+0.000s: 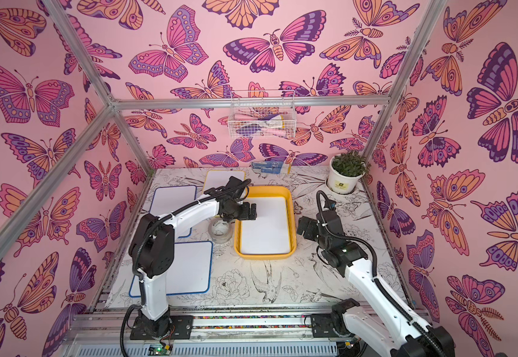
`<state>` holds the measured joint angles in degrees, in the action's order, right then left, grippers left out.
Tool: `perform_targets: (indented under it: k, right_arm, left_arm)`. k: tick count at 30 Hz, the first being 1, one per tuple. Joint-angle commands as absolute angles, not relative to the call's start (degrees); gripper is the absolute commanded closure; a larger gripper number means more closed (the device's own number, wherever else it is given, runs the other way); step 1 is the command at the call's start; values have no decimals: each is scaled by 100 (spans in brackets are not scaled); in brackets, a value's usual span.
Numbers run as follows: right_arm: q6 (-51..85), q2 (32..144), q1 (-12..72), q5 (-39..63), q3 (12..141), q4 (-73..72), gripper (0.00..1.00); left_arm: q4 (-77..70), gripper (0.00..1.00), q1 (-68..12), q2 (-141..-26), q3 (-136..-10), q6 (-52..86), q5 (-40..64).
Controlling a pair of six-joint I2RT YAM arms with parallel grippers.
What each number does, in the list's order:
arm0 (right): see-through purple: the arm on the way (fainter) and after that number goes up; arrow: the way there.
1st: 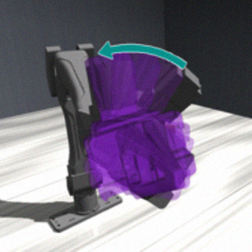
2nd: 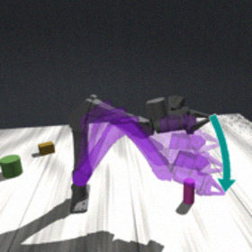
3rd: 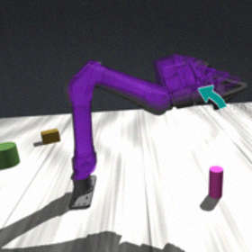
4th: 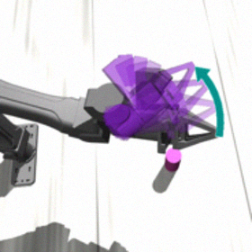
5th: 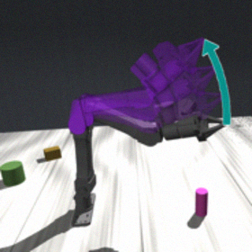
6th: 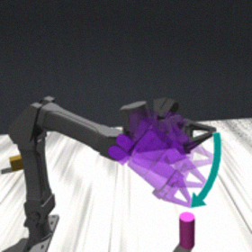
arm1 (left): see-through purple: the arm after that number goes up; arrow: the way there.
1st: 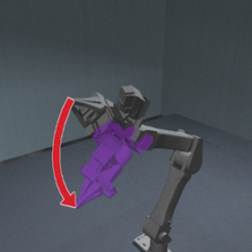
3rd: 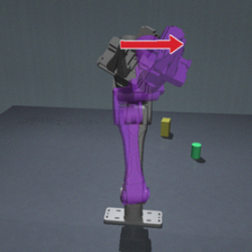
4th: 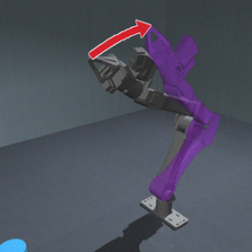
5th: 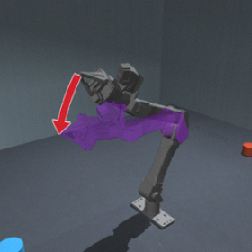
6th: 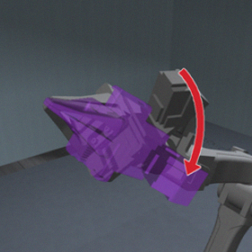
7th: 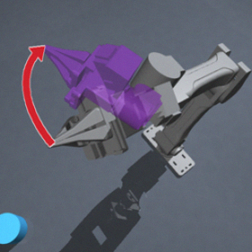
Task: Put the whiteboard into the storage box
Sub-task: Move the storage box to the center of the board.
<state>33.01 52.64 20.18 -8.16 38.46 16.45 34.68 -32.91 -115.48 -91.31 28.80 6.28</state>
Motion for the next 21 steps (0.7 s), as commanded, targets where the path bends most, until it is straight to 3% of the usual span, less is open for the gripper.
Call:
perform_targets:
  k: [1, 15, 21]
  right_arm:
    - [3394, 4994, 2057, -1056, 3783, 2053, 4]
    - [3779, 4251, 2041, -1730, 3571, 2666, 4]
    - [3587, 4535, 2039, -1661, 3771, 2645, 4]
  left_arm:
    - [3459, 0, -3282, -11793, -9387, 2901, 881]
    - [2514, 3, -4535, -12910, -11012, 3810, 2003]
    - [2170, 3, -4385, -12296, -10511, 3783, 2161]
